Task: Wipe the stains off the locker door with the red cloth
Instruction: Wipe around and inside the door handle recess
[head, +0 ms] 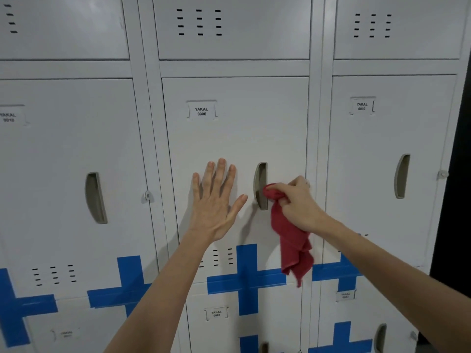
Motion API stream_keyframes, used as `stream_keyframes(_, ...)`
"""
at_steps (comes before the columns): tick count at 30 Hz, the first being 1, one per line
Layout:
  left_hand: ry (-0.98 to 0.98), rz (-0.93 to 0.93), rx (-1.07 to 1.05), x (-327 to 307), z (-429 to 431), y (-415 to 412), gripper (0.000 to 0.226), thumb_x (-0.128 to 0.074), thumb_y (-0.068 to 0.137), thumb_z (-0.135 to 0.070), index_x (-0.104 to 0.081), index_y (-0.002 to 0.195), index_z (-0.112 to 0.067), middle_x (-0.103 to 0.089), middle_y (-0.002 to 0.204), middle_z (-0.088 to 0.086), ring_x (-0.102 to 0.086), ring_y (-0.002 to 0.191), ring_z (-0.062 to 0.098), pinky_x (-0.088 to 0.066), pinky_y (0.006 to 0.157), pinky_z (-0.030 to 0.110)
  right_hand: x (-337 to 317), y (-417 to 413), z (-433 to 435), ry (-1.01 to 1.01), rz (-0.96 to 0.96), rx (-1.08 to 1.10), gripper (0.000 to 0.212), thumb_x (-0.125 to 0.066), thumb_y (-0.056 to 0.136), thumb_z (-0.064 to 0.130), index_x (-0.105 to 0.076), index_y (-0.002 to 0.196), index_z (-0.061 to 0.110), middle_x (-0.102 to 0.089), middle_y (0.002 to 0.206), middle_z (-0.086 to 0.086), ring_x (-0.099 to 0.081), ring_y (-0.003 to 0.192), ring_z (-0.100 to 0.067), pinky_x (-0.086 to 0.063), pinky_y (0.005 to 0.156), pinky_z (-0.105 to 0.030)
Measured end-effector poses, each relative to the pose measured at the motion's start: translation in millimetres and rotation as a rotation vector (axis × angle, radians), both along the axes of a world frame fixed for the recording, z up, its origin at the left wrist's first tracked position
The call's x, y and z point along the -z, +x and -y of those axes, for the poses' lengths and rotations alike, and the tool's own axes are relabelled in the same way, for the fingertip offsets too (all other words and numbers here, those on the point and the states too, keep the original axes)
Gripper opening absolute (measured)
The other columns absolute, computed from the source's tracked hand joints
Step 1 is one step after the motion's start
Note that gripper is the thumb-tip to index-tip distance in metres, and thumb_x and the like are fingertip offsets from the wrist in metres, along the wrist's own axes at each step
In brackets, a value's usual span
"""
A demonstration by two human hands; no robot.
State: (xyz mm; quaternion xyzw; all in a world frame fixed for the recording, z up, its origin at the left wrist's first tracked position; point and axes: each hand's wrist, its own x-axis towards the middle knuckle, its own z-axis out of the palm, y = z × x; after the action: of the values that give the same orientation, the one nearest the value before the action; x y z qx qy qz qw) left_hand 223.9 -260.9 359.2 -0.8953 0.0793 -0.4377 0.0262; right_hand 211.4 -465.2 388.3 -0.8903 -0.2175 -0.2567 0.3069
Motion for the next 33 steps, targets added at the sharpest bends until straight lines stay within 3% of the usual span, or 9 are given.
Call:
stream_keyframes(2, 0.003, -0.004, 0.006, -0.1, -1.4, 0.5, 0.074, 0.010, 0.090, -0.063, 0.007, 0.152, -0.022, 0.014, 0.160, 0.003, 0.016, 0.146, 0.021, 0.007, 0.115, 0.051, 9.4, -0.5, -19.3, -0.045, -0.052, -0.001, 0.041, -0.040, 0.087, -0.002, -0.060, 0.119, 0.014, -0.038, 0.111, -0.010, -0.035, 0.107, -0.022, -0.029, 0.093, -0.015)
stream_keyframes(5, -0.006, -0.014, 0.024, -1.0, -2.4, -1.1, 0.074, 0.012, 0.089, -0.065, 0.010, 0.151, -0.024, 0.018, 0.159, 0.001, 0.019, 0.145, 0.019, 0.010, 0.116, 0.049, 11.7, -9.5, -39.6, -0.136, -0.198, 0.109, 0.027, -0.039, 0.090, 0.005, -0.052, 0.113, 0.007, -0.032, 0.114, -0.012, -0.037, 0.111, -0.031, -0.037, 0.090, -0.030)
stream_keyframes(10, -0.020, -0.041, 0.037, -2.5, -2.6, -0.9, 0.076, 0.017, 0.085, -0.066, 0.014, 0.149, -0.026, 0.023, 0.157, -0.001, 0.023, 0.144, 0.018, 0.012, 0.116, 0.049, -4.3, -22.4, -53.2, -0.264, -0.416, 0.221, 0.021, -0.038, 0.090, 0.009, -0.050, 0.107, 0.006, -0.029, 0.129, -0.018, -0.033, 0.118, -0.033, -0.035, 0.093, -0.034)
stream_keyframes(15, -0.026, -0.063, 0.040, -4.6, -3.6, -1.5, 0.077, 0.018, 0.083, -0.067, 0.016, 0.150, -0.027, 0.027, 0.156, -0.004, 0.026, 0.143, 0.016, 0.016, 0.115, 0.046, -19.5, -24.7, -60.6, -0.300, -0.504, 0.247, 0.039, -0.037, 0.093, 0.019, -0.045, 0.126, 0.002, -0.029, 0.135, -0.025, -0.033, 0.124, -0.036, -0.031, 0.103, -0.038)
stream_keyframes(19, -0.023, -0.077, 0.029, -5.4, -2.8, -2.8, 0.077, 0.020, 0.082, -0.067, 0.018, 0.148, -0.027, 0.028, 0.155, -0.004, 0.027, 0.143, 0.016, 0.018, 0.115, 0.045, -24.9, -18.1, -57.6, -0.246, -0.541, 0.250, 0.026, -0.036, 0.089, 0.013, -0.049, 0.110, 0.006, -0.033, 0.133, -0.024, -0.034, 0.122, -0.035, -0.034, 0.095, -0.040)
stream_keyframes(23, -0.033, -0.084, 0.031, -5.3, -1.5, -4.4, 0.076, 0.022, 0.080, -0.067, 0.021, 0.146, -0.028, 0.030, 0.154, -0.004, 0.027, 0.143, 0.016, 0.019, 0.114, 0.045, -21.4, -24.8, -57.4, -0.283, -0.480, 0.252, 0.035, -0.037, 0.091, 0.014, -0.048, 0.122, 0.002, -0.029, 0.134, -0.023, -0.035, 0.120, -0.036, -0.033, 0.098, -0.038)
stream_keyframes(28, -0.025, -0.088, 0.018, -5.0, -1.7, -3.9, 0.079, 0.025, 0.078, -0.068, 0.022, 0.146, -0.028, 0.029, 0.155, -0.003, 0.027, 0.143, 0.018, 0.016, 0.116, 0.047, 0.5, -25.8, -39.5, -0.229, -0.342, 0.202, 0.016, -0.037, 0.089, 0.007, -0.051, 0.094, 0.006, -0.034, 0.119, -0.019, -0.038, 0.103, -0.032, -0.035, 0.082, -0.033)
stream_keyframes(30, -0.032, -0.090, 0.024, -7.5, 0.3, -5.1, 0.078, 0.016, 0.082, -0.068, 0.017, 0.148, -0.027, 0.027, 0.156, -0.001, 0.025, 0.144, 0.019, 0.015, 0.117, 0.046, 12.2, -21.6, -25.1, -0.128, -0.242, 0.176, 0.025, -0.036, 0.089, 0.006, -0.058, 0.101, 0.005, -0.035, 0.113, -0.015, -0.040, 0.105, -0.031, -0.038, 0.087, -0.031)
stream_keyframes(33, -0.216, -0.062, 0.175, -3.2, 14.3, -20.9, 0.070, -0.010, 0.092, -0.059, -0.013, 0.152, -0.023, -0.007, 0.160, 0.002, -0.003, 0.147, 0.020, 0.001, 0.120, 0.040, 38.6, -26.2, -13.4, 0.137, -0.005, 0.094, 0.035, -0.041, 0.093, 0.004, -0.058, 0.121, 0.016, -0.036, 0.107, -0.004, -0.044, 0.101, -0.019, -0.036, 0.089, -0.018)
